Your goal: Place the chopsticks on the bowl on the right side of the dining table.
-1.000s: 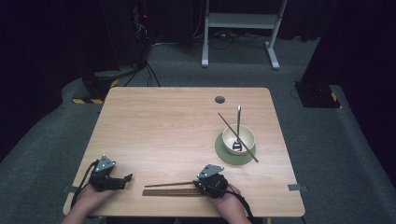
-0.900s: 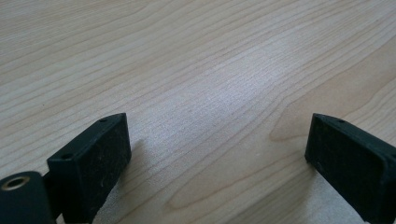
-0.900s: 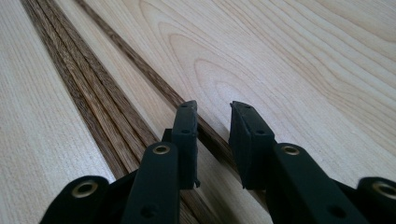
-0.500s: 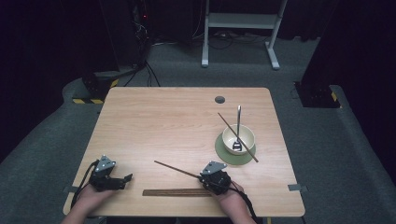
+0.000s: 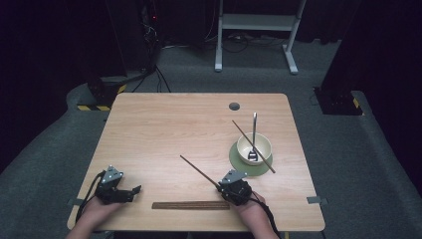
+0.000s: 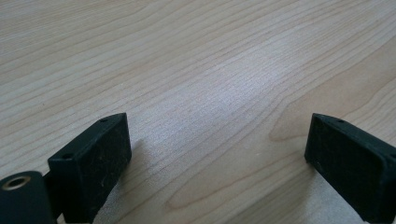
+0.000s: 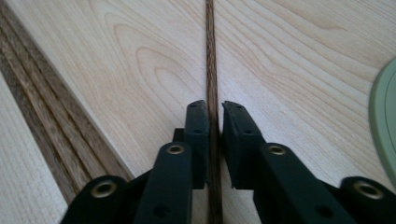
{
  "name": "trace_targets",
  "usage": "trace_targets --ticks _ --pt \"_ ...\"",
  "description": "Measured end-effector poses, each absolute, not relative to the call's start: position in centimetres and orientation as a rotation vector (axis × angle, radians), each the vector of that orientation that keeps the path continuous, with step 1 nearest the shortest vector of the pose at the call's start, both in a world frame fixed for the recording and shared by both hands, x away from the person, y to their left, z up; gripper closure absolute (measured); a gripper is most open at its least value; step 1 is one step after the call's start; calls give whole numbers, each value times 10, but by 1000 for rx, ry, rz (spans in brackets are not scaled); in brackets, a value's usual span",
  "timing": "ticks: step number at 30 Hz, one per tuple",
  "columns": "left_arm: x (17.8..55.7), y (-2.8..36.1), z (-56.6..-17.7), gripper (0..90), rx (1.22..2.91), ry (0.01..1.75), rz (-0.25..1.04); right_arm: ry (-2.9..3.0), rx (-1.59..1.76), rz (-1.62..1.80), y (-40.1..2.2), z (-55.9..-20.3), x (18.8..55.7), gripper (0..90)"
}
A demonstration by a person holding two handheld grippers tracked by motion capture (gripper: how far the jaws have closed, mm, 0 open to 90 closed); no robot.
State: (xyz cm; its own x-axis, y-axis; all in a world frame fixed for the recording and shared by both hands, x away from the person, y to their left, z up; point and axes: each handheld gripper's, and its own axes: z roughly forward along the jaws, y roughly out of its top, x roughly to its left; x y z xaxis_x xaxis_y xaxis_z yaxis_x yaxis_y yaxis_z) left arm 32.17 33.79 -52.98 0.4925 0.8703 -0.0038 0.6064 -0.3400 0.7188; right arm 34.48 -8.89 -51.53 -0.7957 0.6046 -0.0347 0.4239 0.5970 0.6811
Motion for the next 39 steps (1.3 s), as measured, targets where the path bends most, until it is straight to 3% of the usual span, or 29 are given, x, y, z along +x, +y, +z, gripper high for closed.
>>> trace_targets --ticks 5,13,39 --pt "322 338 -530 70 2068 1210 506 2575 831 1006 -92 -516 343 774" --pt "321 338 -530 73 2070 1212 507 2578 826 998 -91 -515 343 832" --pt "322 338 -530 75 2070 1210 506 2501 802 1015 -92 -503 337 843"
